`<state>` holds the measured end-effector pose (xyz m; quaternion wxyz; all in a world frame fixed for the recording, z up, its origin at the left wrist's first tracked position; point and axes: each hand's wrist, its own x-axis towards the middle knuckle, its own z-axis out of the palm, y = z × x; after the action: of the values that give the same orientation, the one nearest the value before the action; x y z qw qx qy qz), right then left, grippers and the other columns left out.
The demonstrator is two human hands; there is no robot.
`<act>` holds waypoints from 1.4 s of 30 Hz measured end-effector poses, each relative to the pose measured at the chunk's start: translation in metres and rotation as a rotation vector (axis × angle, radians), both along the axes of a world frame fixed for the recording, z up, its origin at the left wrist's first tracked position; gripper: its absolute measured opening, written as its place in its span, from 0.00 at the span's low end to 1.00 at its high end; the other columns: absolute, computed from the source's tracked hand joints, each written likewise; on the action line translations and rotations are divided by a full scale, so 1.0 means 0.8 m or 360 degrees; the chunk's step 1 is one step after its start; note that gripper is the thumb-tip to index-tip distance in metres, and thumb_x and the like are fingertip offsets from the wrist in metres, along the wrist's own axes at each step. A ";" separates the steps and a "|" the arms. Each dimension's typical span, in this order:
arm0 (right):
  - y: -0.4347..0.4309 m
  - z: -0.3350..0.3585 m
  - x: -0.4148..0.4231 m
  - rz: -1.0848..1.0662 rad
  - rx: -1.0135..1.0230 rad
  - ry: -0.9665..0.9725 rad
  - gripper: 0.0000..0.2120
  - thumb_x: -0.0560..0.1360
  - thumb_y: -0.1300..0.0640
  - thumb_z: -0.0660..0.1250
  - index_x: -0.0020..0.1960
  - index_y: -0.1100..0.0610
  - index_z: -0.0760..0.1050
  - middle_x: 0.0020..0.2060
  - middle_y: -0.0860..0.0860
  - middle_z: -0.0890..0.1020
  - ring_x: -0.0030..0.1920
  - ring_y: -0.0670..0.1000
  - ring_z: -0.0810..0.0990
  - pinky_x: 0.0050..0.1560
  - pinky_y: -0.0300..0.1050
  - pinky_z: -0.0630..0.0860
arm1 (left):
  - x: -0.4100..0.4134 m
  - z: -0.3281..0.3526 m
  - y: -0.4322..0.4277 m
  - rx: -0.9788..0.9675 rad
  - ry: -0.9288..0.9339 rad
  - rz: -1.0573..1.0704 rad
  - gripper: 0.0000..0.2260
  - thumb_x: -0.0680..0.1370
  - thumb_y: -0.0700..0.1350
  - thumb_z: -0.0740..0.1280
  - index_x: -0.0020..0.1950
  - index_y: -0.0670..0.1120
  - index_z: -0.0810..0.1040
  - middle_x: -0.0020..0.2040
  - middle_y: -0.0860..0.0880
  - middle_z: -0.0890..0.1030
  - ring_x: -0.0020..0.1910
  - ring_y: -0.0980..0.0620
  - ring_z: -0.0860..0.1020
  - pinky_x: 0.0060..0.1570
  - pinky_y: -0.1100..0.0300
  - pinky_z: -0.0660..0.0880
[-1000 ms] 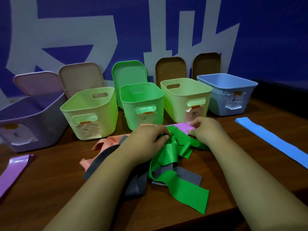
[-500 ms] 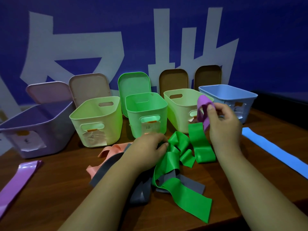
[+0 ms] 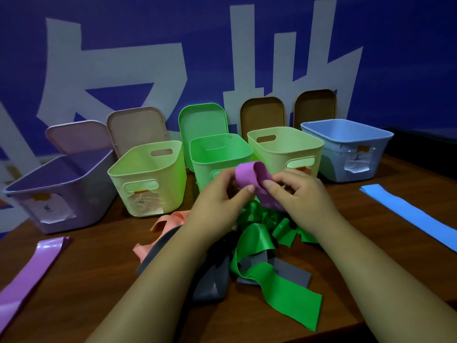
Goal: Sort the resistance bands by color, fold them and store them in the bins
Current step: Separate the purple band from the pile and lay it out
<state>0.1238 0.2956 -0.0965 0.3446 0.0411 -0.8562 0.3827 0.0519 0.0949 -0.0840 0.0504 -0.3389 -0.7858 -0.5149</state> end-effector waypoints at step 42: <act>-0.012 -0.004 0.007 0.0304 -0.0219 -0.0174 0.12 0.83 0.54 0.70 0.64 0.43 0.84 0.54 0.34 0.86 0.57 0.35 0.83 0.55 0.29 0.77 | 0.009 0.004 0.002 0.0153 -0.0116 0.0033 0.08 0.76 0.43 0.79 0.53 0.53 0.87 0.44 0.53 0.88 0.47 0.53 0.87 0.56 0.46 0.84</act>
<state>0.1291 0.2856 -0.0995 0.2612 0.0778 -0.8378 0.4732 0.0590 0.0966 -0.0807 0.0434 -0.3088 -0.7650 -0.5634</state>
